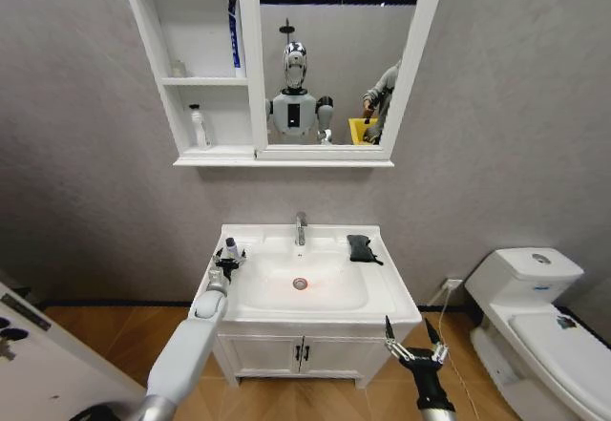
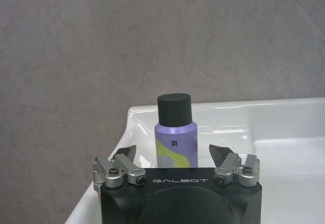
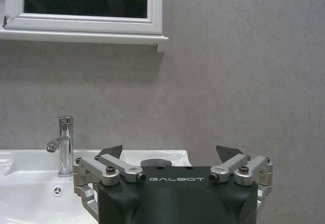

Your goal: Move facial cleanser and shampoo from washbasin to cabinet, then wipe washbasin with towel.

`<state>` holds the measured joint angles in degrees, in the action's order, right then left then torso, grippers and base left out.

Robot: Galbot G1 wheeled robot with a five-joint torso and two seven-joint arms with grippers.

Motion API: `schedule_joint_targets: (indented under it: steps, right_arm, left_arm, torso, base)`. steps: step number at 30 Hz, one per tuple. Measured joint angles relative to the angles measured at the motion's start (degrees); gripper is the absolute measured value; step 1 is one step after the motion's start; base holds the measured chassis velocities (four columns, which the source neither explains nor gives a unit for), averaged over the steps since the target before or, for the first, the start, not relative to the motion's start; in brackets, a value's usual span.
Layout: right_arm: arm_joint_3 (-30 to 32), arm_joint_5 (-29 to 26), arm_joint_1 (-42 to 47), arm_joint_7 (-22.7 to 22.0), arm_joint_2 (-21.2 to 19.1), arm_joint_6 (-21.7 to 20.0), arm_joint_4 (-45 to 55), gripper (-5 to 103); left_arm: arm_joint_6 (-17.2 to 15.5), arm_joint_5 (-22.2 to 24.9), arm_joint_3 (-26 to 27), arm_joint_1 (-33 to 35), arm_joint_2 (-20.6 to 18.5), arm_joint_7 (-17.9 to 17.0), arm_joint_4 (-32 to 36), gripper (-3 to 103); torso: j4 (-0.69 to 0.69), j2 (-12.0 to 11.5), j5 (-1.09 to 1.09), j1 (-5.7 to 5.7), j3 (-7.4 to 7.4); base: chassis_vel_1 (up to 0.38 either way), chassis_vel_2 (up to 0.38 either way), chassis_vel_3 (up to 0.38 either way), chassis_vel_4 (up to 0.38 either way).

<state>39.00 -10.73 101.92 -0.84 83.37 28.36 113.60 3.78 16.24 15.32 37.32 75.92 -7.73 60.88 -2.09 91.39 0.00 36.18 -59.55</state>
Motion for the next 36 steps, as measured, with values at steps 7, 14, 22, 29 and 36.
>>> schedule_joint_targets:
  steps: [7, 14, 22, 29, 36]
  right_arm:
    - [-0.3, 0.18, 0.15, -0.04, 0.06, 0.13, -0.18, 100]
    - [-0.22, 0.31, -0.23, -0.04, -0.01, 0.01, -0.15, 100]
    - [-0.47, 0.59, -0.44, -0.05, 0.41, -0.02, -0.49, 100]
    - [-1.49, 2.01, -1.43, -0.08, 1.14, -1.4, -0.19, 100]
    - [-2.38, 3.47, -1.79, 0.05, 2.03, -2.15, 0.45, 100]
  left_arm:
    - [-0.15, 0.78, 0.52, 0.0, -0.1, -0.07, -0.24, 59]
    - [-2.69, 3.11, 0.63, 1.37, -1.72, 0.04, 3.97, 42]
    - [-11.53, 8.52, -2.75, 5.8, -11.96, -5.04, 25.09, 42]
    - [-20.87, 19.64, -3.96, 4.93, -22.49, -12.11, 45.75, 42]
    - [-35.99, 42.39, -3.47, -4.24, -37.48, -15.73, 59.62, 42]
  torso:
    - [0.0, 0.0, 0.0, 0.0, 0.0]
    - [0.0, 0.0, -0.02, 0.01, 0.0]
    - [-0.02, 0.01, 0.0, -0.01, 0.01]
    - [0.0, 0.01, -0.01, -0.01, 0.01]
    - [-0.03, 0.01, 0.0, -0.02, 0.01]
  base:
    - [0.0, 0.0, 0.0, 0.0]
    - [0.0, 0.0, 0.0, 0.0]
    - [0.0, 0.0, 0.0, 0.0]
    - [0.0, 0.0, 0.0, 0.0]
    - [0.0, 0.0, 0.0, 0.0]
